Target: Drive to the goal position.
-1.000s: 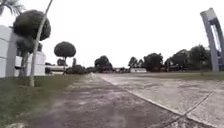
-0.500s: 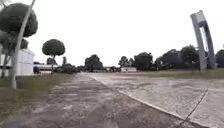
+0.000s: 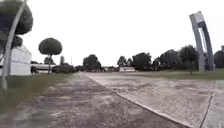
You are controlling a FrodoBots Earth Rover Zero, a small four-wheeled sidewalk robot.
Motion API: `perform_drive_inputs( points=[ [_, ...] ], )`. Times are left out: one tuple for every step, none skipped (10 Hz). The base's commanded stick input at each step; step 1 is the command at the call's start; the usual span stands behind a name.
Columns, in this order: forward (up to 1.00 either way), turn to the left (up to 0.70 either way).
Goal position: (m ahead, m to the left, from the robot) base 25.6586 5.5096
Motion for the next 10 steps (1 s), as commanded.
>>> perform_drive_inputs(
  points=[
    [0.5,0.0],
    [0.5,0.0],
    [0.5,0.0],
    [0.5,0.0],
    [0.5,0.0],
    [0.5,0.0],
    [0.5,0.0],
    [0.5,0.0],
    [0.5,0.0],
    [0.5,0.0]
  ],
)
